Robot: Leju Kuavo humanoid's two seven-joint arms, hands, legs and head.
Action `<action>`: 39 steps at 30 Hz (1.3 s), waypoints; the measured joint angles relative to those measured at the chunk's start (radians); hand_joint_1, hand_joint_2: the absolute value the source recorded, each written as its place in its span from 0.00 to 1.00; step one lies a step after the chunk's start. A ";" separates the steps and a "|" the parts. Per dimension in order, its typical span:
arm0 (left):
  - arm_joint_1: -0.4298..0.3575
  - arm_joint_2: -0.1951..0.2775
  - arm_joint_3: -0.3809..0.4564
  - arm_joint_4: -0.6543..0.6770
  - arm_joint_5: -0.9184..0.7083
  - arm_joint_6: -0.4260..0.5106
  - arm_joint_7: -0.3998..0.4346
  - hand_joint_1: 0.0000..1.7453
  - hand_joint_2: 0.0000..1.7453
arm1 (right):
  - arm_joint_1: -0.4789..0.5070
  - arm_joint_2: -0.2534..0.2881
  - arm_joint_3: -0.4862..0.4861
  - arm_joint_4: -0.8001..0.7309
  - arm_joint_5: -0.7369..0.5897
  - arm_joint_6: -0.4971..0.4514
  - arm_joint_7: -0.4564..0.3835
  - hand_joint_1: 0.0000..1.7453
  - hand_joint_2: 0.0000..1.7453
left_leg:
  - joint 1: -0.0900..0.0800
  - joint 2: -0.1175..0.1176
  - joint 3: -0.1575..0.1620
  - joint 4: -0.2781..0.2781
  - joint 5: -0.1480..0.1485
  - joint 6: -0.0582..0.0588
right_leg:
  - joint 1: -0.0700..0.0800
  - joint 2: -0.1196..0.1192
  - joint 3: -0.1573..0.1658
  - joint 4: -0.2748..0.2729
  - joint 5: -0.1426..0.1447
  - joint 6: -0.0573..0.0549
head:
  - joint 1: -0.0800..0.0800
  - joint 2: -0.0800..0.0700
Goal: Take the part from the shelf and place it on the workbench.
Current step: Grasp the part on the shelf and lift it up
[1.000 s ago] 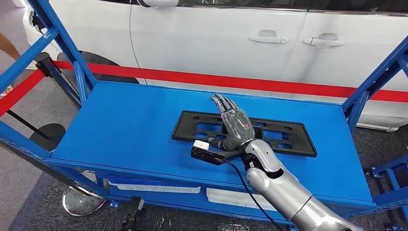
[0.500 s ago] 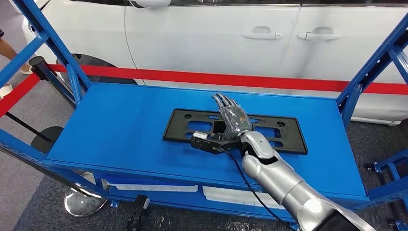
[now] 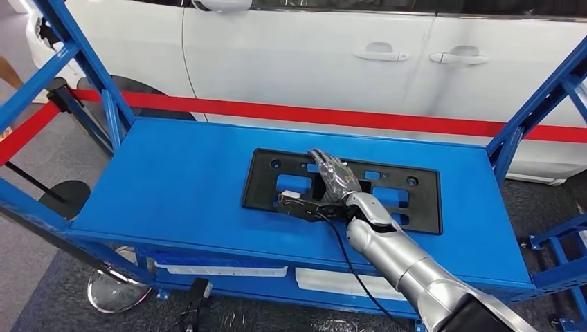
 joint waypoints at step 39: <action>0.018 0.008 -0.003 0.000 0.017 0.013 -0.024 0.00 0.00 | 0.056 -0.055 -0.034 -0.511 0.011 -0.251 -0.079 0.00 1.00 | -0.011 -0.003 -0.001 0.025 -0.024 -0.002 | 0.006 0.001 0.022 -0.053 0.049 -0.009 | -0.004 0.000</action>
